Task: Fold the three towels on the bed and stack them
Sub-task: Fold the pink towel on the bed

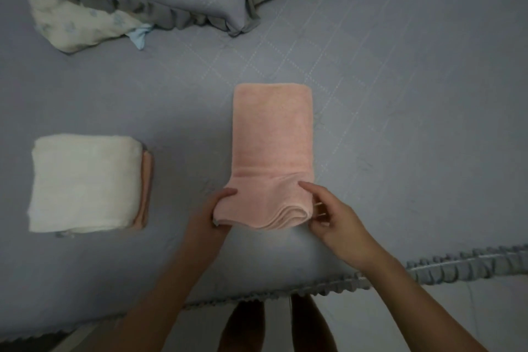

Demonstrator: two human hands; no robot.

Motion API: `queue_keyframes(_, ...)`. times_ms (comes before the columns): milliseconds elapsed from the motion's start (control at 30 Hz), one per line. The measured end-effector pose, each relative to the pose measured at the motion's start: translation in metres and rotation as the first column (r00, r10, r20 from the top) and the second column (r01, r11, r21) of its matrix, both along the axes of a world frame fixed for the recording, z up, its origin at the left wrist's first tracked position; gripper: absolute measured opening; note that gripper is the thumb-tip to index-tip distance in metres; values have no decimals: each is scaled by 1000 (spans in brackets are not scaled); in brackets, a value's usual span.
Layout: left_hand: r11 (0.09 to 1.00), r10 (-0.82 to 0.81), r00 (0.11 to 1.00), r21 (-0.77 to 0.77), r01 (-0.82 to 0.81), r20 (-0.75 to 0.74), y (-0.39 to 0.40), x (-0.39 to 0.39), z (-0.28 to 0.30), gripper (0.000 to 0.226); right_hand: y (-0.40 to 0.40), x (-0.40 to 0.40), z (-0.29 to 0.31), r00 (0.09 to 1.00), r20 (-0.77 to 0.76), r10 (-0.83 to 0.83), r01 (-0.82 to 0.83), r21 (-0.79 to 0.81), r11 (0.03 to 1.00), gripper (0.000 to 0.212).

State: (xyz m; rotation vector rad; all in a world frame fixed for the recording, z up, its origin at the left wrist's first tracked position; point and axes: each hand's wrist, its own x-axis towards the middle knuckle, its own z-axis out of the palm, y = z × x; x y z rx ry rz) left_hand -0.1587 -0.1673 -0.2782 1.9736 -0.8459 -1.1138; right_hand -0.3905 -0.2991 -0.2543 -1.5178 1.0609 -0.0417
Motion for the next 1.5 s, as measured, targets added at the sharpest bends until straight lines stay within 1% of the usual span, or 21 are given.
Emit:
queue_keyframes(100,998,12,982,-70,1,187,-30,10,-2,31,-16,18,-4,991,-106,84,-112,-290,950,36)
queue_keyframes(167,993,49,960,-114,-18,275,-50,17,0,24,-32,29,-5,994,-106,38,-77,-385,920,27)
queue_keyframes(200,991,67,959,-134,-31,274,-60,21,1,20,-42,34,-5,996,-81,-31,-4,-399,917,26)
queue_keyframes(267,988,93,977,-142,-66,192,-81,32,4,26,-66,45,-6,974,-39,-222,196,-344,918,32)
queue_keyframes(333,987,119,987,-122,-105,109,-112,42,0,34,-95,60,-14,936,-48,-350,322,-289,902,34)
queue_keyframes(433,979,198,962,-78,-186,189,-173,60,-24,27,-146,89,-39,896,-116,-429,377,-314,871,37)
queue_keyframes(467,973,230,958,-50,-225,172,-192,67,-35,25,-162,97,-49,877,-133,-462,404,-318,858,37)
queue_keyframes(567,945,317,947,66,-319,48,-221,84,-71,36,-187,108,-84,804,-155,-574,529,-253,810,25)
queue_keyframes(633,942,311,950,127,-311,19,-216,86,-82,37,-175,105,-101,763,-199,-615,581,-205,787,37)
queue_keyframes(700,953,291,956,94,-287,-38,-196,79,-80,42,-145,94,-108,737,-192,-648,619,-196,761,43)
queue_keyframes(767,965,261,956,38,-258,-135,-168,71,-70,58,-112,81,-107,735,-154,-660,648,-129,751,36)
queue_keyframes(867,997,56,983,70,-44,-172,-126,62,-69,74,-79,65,-100,742,-104,-662,669,40,742,32)
queue_keyframes(933,989,-6,988,147,29,-157,-110,59,-74,66,-71,61,-92,771,-53,-634,636,96,765,26)
queue_keyframes(1000,978,36,994,208,-13,-106,-106,58,-76,43,-70,60,-84,809,-39,-586,584,159,796,17)
queue_keyframes(1067,983,73,994,173,-59,-79,-107,58,-74,27,-73,58,-78,844,-49,-534,531,212,820,11)
queue_keyframes(1133,987,141,986,94,-132,-88,-108,56,-70,28,-77,55,-76,859,-33,-511,505,220,834,11)
queue_keyframes(1233,978,210,976,17,-210,-57,-108,48,-68,34,-74,51,-77,816,-13,-579,572,171,802,12)
queue_keyframes(1300,976,202,979,88,-197,-43,-102,37,-73,29,-65,49,-82,806,-136,-576,591,150,792,24)
queue_keyframes(1367,965,214,975,169,-201,-56,-93,27,-80,18,-51,46,-89,809,-273,-521,567,132,813,26)
queue_keyframes(1433,956,253,964,172,-237,-81,-87,23,-82,5,-44,44,-89,807,-314,-500,549,87,831,24)
queue_keyframes(1500,948,306,945,133,-291,-113,-92,25,-79,18,-47,46,-86,808,-295,-509,527,-23,850,22)
